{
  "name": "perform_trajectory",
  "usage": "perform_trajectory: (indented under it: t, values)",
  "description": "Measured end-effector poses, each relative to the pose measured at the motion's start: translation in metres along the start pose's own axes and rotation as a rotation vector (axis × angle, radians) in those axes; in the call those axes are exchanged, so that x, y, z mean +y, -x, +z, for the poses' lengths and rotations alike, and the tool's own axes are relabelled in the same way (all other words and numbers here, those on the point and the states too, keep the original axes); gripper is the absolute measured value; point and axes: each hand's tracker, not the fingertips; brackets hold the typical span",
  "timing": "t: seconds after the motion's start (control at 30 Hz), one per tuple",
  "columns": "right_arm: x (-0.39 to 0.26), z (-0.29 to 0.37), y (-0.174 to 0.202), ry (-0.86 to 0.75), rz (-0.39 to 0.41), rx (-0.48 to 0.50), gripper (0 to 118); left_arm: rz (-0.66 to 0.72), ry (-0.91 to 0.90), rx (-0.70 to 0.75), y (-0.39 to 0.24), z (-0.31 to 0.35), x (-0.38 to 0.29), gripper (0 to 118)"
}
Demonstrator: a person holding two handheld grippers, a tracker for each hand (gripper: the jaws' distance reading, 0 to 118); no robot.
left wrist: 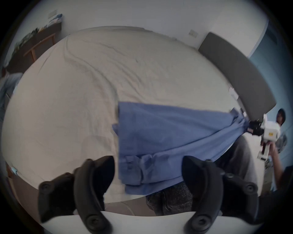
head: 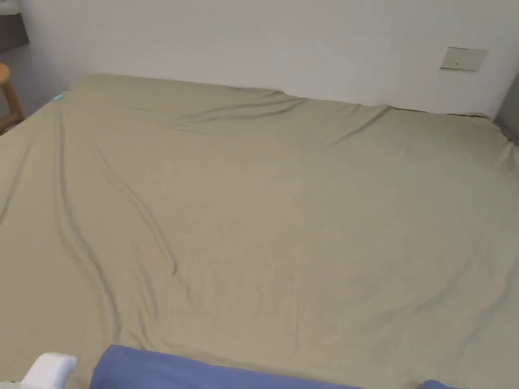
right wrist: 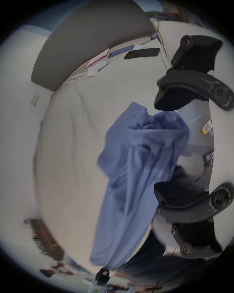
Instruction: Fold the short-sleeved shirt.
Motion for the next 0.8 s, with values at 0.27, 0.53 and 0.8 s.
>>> perform_trajectory:
  t: [0.27,0.53,0.8]
  values:
    - [0.039,0.128,0.026,-0.547,-0.062,-0.071,82,0.509,0.030,-0.386,0.092,-0.044,0.007,91]
    - [0.071,0.178,0.042,-0.712,-0.174,0.131,0,0.600,-0.035,-0.764,0.072,-0.088,-0.003,86]
    - [0.080,0.183,0.068,-0.724,-0.089,0.137,0,0.658,0.059,-0.833,0.070,-0.118,-0.022,13]
